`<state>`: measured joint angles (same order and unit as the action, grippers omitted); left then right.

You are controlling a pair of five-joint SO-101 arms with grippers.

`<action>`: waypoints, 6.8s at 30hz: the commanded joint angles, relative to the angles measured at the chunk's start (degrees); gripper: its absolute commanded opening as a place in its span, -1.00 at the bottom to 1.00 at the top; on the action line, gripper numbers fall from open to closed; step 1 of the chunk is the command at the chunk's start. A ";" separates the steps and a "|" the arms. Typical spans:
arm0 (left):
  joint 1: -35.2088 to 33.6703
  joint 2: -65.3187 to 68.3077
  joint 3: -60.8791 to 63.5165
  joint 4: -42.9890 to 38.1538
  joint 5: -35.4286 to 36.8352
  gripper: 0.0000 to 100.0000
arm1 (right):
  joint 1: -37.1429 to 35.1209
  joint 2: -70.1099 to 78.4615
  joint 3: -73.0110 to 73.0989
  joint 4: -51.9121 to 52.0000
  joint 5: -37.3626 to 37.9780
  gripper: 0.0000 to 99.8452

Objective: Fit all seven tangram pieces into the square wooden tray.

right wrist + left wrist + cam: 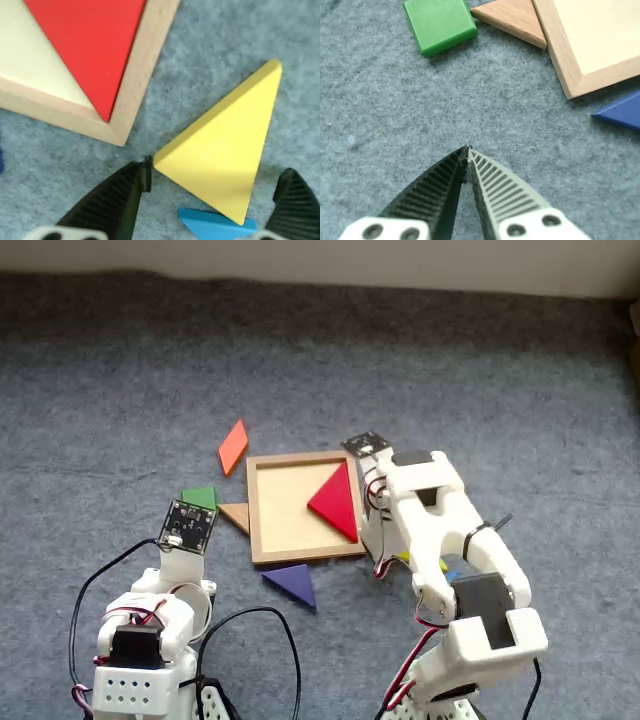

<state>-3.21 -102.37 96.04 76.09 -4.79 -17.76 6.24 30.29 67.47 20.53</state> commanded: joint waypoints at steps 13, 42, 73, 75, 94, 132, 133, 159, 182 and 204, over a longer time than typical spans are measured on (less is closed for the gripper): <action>-0.22 -1.63 1.10 0.44 0.44 -0.99 | -0.48 3.30 -4.88 -2.33 -0.79 -0.24; -0.22 -1.63 1.10 0.44 0.44 -0.99 | 1.10 3.38 -9.63 -2.33 -2.73 -0.37; -0.22 -1.63 1.10 0.44 0.44 -0.99 | 2.86 3.56 -9.54 -0.92 -2.55 -0.38; -0.22 -1.63 1.10 0.44 0.44 -0.99 | 2.86 3.56 -9.54 -0.75 -2.64 -0.38; -0.22 -1.63 1.10 0.44 0.44 -0.99 | 2.42 3.12 -9.63 2.95 -5.19 -0.21; -0.22 -1.63 1.10 0.44 0.44 -0.99 | 2.86 3.03 -11.30 7.52 -0.26 -0.50; -0.22 -1.63 1.10 0.44 0.44 -0.99 | 2.77 3.03 -11.91 7.52 0.26 -0.50; -0.22 -1.63 1.10 0.44 0.44 -0.99 | 2.86 3.74 -9.89 2.95 0.88 -0.50; -0.22 -1.63 1.10 0.44 0.44 -0.99 | 2.77 12.70 -13.41 6.55 0.88 -0.63; -0.22 -1.63 1.10 0.44 0.44 -0.99 | -1.10 -4.53 -12.79 6.55 0.97 -0.76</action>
<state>-3.21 -102.37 96.04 76.09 -4.79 -15.91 5.19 17.98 73.71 20.70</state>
